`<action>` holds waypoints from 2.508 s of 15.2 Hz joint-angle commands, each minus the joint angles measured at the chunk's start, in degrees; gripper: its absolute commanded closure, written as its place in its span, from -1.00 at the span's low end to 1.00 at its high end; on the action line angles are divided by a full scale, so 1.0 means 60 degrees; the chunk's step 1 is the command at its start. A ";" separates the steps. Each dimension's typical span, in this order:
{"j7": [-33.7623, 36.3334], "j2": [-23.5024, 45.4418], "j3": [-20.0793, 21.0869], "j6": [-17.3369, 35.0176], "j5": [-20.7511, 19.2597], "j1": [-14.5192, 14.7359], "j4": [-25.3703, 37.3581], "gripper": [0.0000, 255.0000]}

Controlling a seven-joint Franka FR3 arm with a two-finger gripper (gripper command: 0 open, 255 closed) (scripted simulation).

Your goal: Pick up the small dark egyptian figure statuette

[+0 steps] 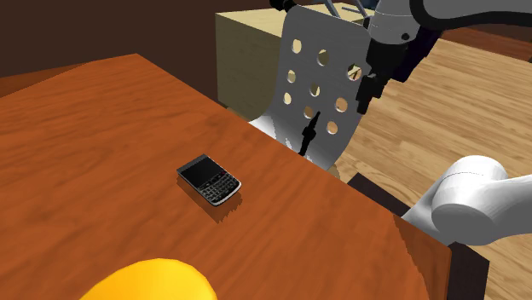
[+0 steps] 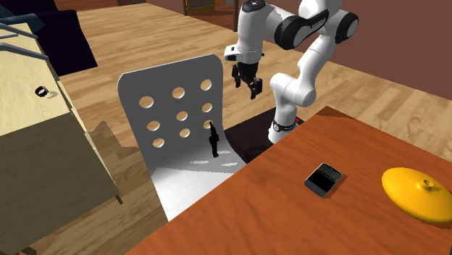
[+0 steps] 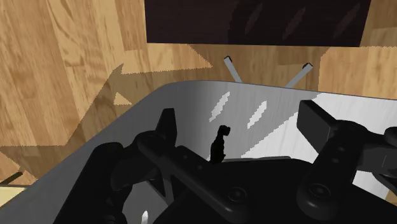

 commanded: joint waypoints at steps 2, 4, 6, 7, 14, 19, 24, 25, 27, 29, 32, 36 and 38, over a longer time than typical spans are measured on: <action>0.0025 0.0053 -0.0089 0.0440 0.0032 -0.0025 -0.0255 -1.00; 0.0067 0.0214 -0.0265 0.1337 0.0095 -0.0075 -0.0726 -1.00; 0.0095 0.0454 -0.0437 0.2255 0.0164 -0.0124 -0.1142 -1.00; 0.0104 0.0605 -0.0523 0.2721 0.0200 -0.0145 -0.1328 -1.00; 0.0014 0.2228 -0.1123 0.6091 0.0591 -0.0207 -0.2175 -1.00; -0.0197 0.3431 -0.1444 0.7887 0.0971 -0.0116 -0.2343 -1.00; -0.0246 0.3889 -0.1481 0.8672 0.1010 -0.0094 -0.2671 -1.00; -0.0265 0.4050 -0.1494 0.8925 0.1026 -0.0085 -0.2763 -1.00; -0.0265 0.4050 -0.1494 0.8925 0.1026 -0.0086 -0.2764 -1.00; -0.0254 0.4052 -0.1485 0.8918 0.1029 -0.0080 -0.2754 1.00; -0.0254 0.4048 -0.1486 0.8919 0.1028 -0.0081 -0.2759 1.00; -0.0254 0.4046 -0.1485 0.8925 0.1028 -0.0081 -0.2767 1.00; -0.0253 0.3946 -0.1484 0.8764 0.1016 -0.0093 -0.2707 1.00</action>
